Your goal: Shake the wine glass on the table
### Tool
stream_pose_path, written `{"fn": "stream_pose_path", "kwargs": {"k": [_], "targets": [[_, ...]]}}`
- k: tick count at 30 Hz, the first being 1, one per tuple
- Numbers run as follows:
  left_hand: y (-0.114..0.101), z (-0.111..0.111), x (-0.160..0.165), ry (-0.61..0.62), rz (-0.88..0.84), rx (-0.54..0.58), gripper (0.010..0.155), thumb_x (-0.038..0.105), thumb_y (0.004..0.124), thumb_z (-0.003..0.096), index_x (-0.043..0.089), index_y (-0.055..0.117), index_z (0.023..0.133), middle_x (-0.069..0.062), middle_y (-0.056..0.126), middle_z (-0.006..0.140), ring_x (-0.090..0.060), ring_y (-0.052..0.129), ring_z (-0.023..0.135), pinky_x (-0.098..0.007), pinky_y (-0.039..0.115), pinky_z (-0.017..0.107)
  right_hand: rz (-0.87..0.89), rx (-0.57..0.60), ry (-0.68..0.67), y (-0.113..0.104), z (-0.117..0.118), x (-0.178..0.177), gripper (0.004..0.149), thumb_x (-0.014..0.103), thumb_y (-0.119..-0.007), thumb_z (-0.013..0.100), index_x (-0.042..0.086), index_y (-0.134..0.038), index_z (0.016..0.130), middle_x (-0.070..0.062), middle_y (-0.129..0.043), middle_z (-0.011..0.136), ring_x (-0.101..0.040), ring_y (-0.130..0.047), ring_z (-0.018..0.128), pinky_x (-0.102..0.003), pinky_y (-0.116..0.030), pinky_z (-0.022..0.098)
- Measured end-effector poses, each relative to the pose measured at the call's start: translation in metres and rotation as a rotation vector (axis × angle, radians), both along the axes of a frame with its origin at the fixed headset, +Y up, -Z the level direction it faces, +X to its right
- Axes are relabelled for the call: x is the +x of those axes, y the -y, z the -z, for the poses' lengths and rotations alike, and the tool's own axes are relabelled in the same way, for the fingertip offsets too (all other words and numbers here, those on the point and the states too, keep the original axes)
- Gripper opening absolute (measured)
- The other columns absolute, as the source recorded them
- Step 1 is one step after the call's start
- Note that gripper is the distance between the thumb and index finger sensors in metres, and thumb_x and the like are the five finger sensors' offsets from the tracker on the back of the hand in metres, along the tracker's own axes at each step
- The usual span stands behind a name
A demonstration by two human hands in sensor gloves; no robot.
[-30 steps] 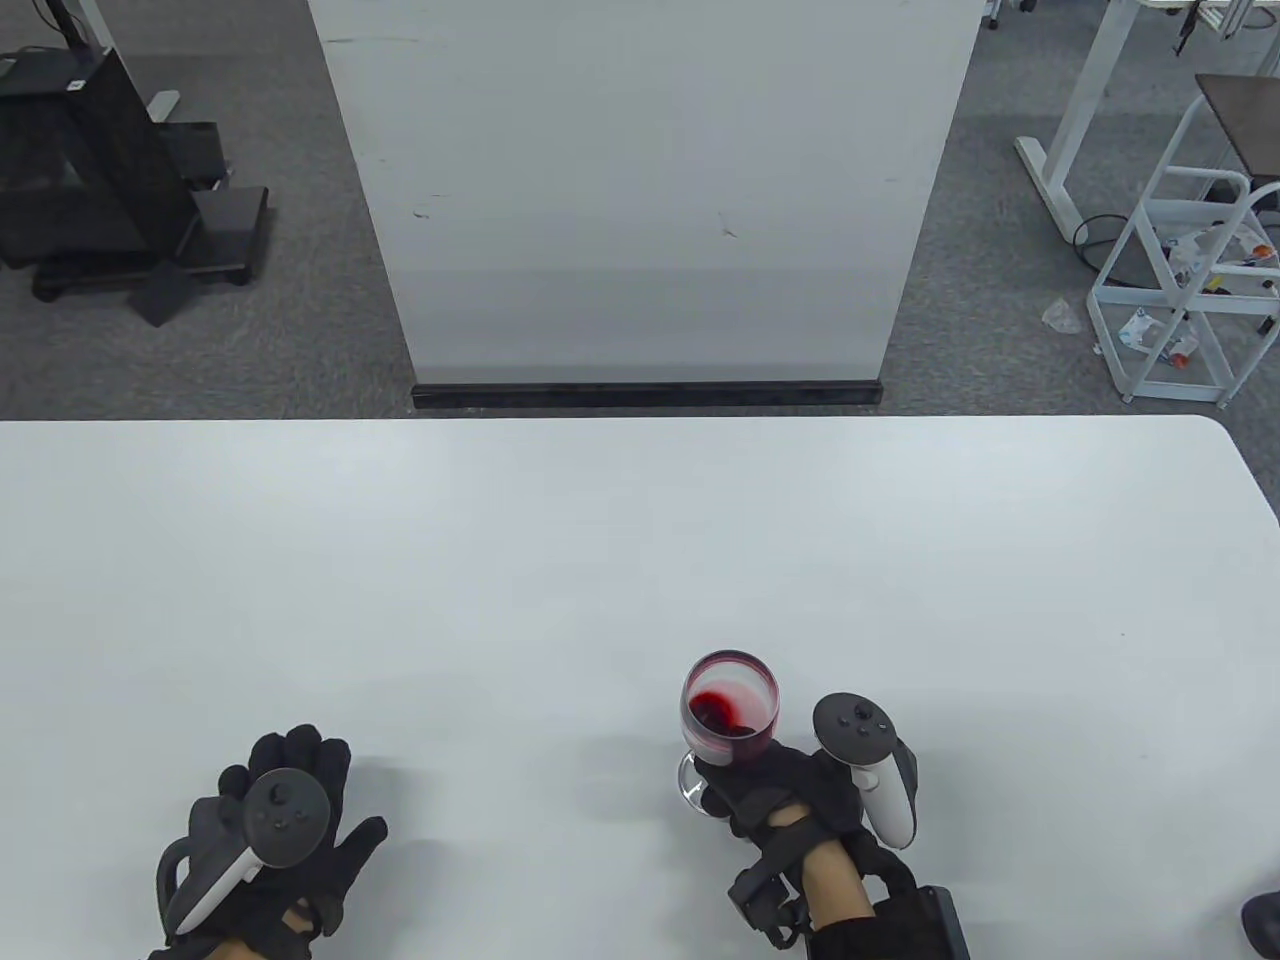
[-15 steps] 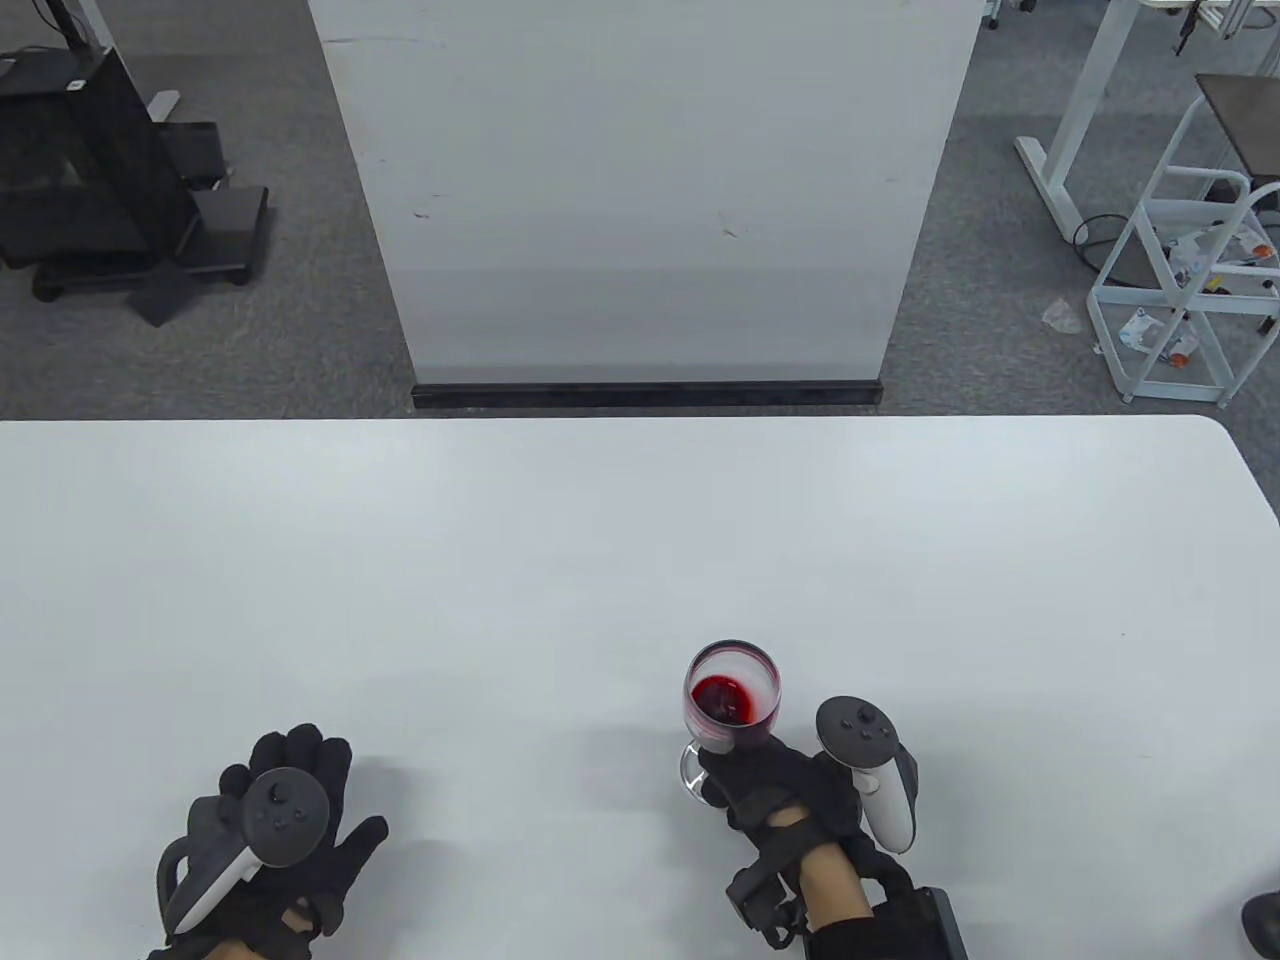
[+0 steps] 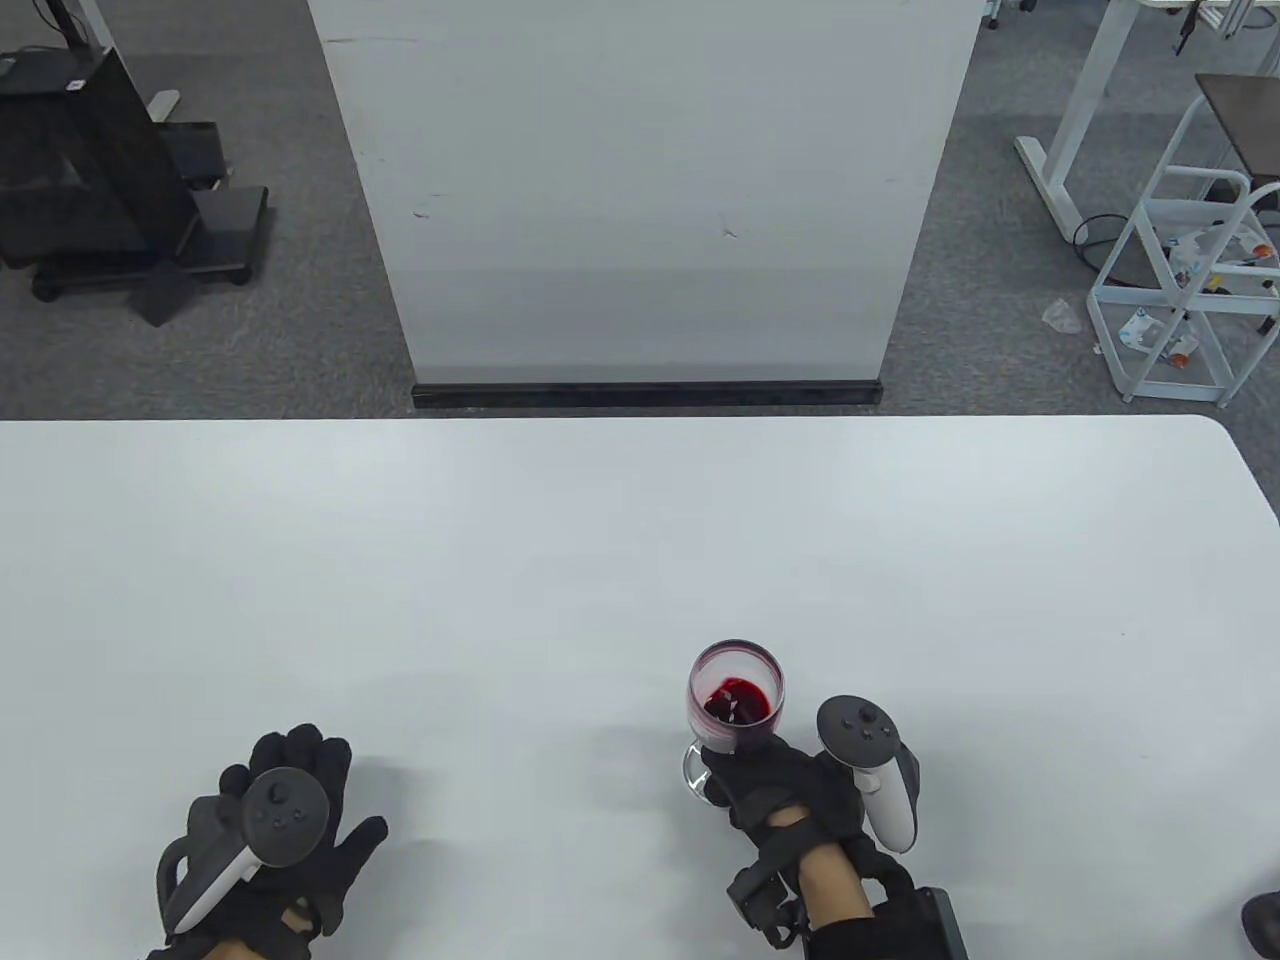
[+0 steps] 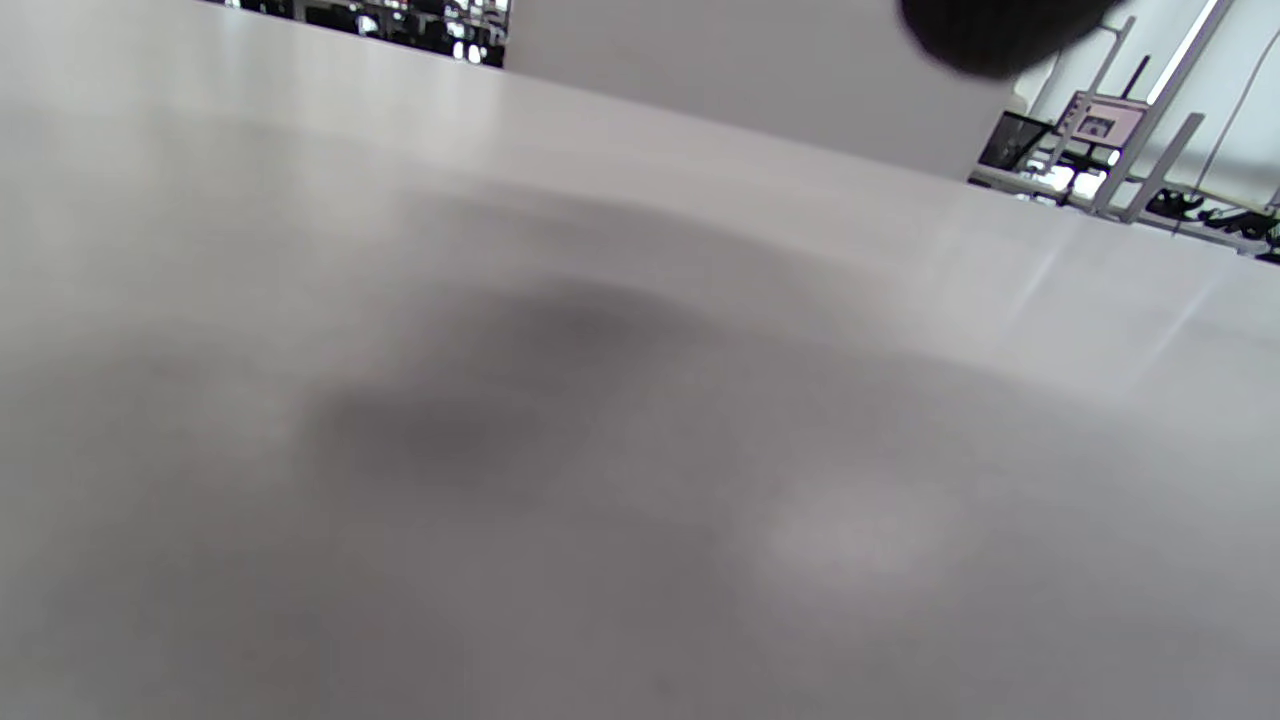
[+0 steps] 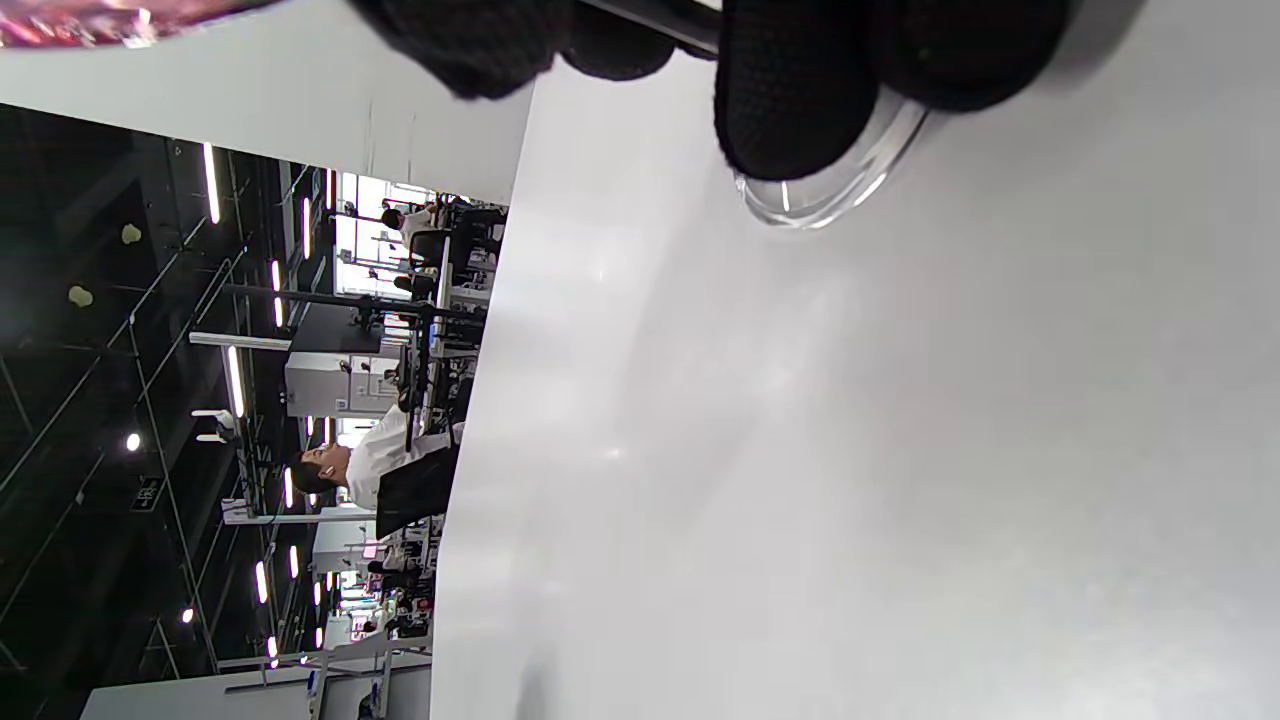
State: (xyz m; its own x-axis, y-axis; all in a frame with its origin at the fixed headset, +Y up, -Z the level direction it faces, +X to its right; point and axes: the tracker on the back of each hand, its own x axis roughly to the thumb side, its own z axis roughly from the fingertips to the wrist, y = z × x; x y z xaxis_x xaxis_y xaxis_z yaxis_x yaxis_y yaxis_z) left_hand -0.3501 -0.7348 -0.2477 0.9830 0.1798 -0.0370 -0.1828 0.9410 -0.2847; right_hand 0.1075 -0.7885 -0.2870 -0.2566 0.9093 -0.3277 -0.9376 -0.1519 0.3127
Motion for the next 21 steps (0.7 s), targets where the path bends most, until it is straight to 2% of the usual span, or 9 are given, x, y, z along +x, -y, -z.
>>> {"fn": "stream_pose_path", "kwargs": {"k": [3,8,11,15,19,21], "targets": [[-0.0003,-0.0002,-0.0004,-0.001,0.0,0.003,0.08,0.063,0.058,0.0451,0.033,0.013,0.104,0.003,0.001,0.113,-0.028,-0.006,0.104,-0.049,-0.004,0.073,0.014,-0.027,-0.071,-0.0021,0.0019,0.0033,0.056,0.039,-0.077,0.052,0.017,-0.057,0.1,-0.011,-0.048,0.111,-0.03,-0.08,0.074,-0.046,-0.073,0.051],[-0.0005,0.0,-0.0009,0.0,-0.008,0.006,0.08,0.063,0.058,0.0452,0.034,0.013,0.104,0.003,0.0,0.113,-0.028,-0.006,0.104,-0.049,-0.004,0.073,0.028,-0.014,-0.02,0.0009,0.0009,0.0006,0.058,0.04,-0.073,0.053,0.02,-0.05,0.103,-0.009,-0.042,0.112,-0.027,-0.077,0.077,-0.044,-0.072,0.053],[-0.0002,-0.0001,-0.0009,0.003,-0.005,0.007,0.08,0.063,0.058,0.0451,0.033,0.013,0.104,0.003,0.001,0.113,-0.028,-0.006,0.104,-0.049,-0.004,0.073,0.025,-0.024,-0.057,-0.0019,0.0027,0.0041,0.057,0.039,-0.076,0.052,0.017,-0.056,0.101,-0.011,-0.048,0.111,-0.03,-0.08,0.074,-0.046,-0.073,0.051],[0.0002,0.0002,-0.001,0.004,-0.008,0.005,0.08,0.063,0.058,0.0451,0.034,0.013,0.104,0.003,0.001,0.113,-0.028,-0.006,0.104,-0.049,-0.004,0.073,0.018,-0.011,-0.003,-0.0009,0.0016,0.0047,0.058,0.041,-0.073,0.053,0.019,-0.052,0.102,-0.01,-0.044,0.112,-0.028,-0.078,0.076,-0.044,-0.073,0.052],[-0.0003,-0.0001,-0.0014,0.001,-0.009,0.006,0.08,0.063,0.058,0.0451,0.034,0.012,0.104,0.003,0.001,0.113,-0.028,-0.006,0.104,-0.049,-0.004,0.073,0.024,-0.027,-0.062,-0.0031,0.0023,0.0045,0.058,0.039,-0.076,0.052,0.017,-0.056,0.101,-0.011,-0.047,0.111,-0.031,-0.079,0.074,-0.045,-0.073,0.05],[-0.0008,-0.0003,-0.0019,-0.001,-0.014,0.01,0.08,0.063,0.057,0.0452,0.034,0.012,0.104,0.003,0.001,0.113,-0.028,-0.006,0.104,-0.049,-0.004,0.073,0.001,-0.017,-0.043,-0.0031,0.0028,0.007,0.057,0.04,-0.075,0.052,0.018,-0.055,0.101,-0.01,-0.047,0.111,-0.03,-0.079,0.074,-0.044,-0.073,0.05]]}}
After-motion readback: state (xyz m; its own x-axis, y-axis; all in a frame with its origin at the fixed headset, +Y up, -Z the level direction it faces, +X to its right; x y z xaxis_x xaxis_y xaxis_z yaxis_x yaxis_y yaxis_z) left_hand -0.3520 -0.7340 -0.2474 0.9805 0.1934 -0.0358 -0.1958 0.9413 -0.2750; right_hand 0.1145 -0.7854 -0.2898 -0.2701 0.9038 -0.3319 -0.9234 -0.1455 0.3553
